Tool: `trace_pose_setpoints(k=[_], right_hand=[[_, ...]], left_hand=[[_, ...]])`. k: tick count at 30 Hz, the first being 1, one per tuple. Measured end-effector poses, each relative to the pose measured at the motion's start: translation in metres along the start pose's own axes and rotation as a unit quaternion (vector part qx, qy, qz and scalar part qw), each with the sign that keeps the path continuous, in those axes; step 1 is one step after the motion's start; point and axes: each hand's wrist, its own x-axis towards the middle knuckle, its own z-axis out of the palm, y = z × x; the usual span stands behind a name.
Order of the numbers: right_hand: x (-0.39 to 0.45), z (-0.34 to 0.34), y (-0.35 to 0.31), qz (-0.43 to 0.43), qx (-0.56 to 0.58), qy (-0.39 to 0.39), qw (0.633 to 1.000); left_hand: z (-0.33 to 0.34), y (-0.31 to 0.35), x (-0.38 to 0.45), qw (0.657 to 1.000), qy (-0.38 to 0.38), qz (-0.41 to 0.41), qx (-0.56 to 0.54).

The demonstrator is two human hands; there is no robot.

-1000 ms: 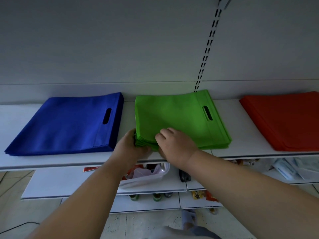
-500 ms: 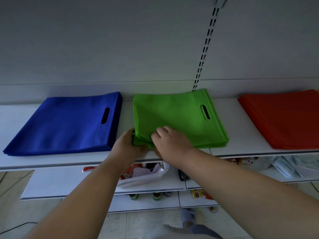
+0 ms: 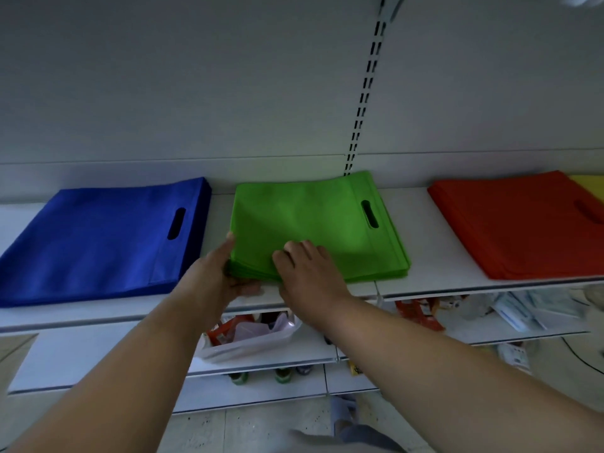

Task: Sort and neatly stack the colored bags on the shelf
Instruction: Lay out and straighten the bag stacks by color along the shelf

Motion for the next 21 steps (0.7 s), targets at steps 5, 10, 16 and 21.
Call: trace_pose_setpoints(k=[5, 10, 16, 21], right_hand=[[-0.012, -0.008, 0.026, 0.081, -0.033, 0.019, 0.996], [-0.051, -0.027, 0.094, 0.201, -0.083, -0.004, 0.976], [-0.073, -0.032, 0.132, 0.284, 0.161, -0.016, 0.945], [-0.077, -0.035, 0.149, 0.254, 0.272, -0.049, 0.927]], left_hand=[[0.009, 0.011, 0.008, 0.995, 0.083, 0.006, 0.053], [0.003, 0.003, 0.007, 0.992, 0.097, -0.009, 0.075], [0.007, 0.000, 0.009, 0.970, 0.131, -0.004, 0.206], [0.011, 0.006, 0.013, 0.977, 0.123, -0.035, 0.173]])
